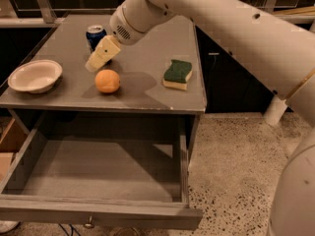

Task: Place pepsi can into top drawer

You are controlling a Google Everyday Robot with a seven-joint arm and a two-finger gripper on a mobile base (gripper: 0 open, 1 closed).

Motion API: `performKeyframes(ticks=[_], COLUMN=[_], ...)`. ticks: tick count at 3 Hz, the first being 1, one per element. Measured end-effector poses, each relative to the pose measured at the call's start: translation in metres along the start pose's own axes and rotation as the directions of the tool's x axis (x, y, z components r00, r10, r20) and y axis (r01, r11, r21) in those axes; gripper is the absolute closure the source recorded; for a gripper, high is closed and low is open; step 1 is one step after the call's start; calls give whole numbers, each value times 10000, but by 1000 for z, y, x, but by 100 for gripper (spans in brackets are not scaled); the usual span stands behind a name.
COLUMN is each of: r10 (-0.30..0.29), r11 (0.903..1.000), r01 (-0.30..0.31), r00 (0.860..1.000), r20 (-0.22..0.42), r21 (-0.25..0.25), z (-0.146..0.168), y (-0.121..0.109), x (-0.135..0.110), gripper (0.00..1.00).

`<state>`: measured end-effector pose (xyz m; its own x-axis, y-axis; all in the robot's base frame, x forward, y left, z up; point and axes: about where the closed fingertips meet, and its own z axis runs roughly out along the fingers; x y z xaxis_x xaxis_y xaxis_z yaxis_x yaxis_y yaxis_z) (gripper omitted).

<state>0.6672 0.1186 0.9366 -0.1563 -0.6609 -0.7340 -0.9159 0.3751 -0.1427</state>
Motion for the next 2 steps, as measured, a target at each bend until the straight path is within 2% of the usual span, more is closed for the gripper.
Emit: performKeyframes(ticks=[1,2], r10=[-207,-133], r11=[9995,9996], r01=[216,145], r00=[9991,9988], r20=[368,465], r21=[-244,-246], z=[25,27], y=[-1,-2], x=[-20,-23], gripper=[0,0])
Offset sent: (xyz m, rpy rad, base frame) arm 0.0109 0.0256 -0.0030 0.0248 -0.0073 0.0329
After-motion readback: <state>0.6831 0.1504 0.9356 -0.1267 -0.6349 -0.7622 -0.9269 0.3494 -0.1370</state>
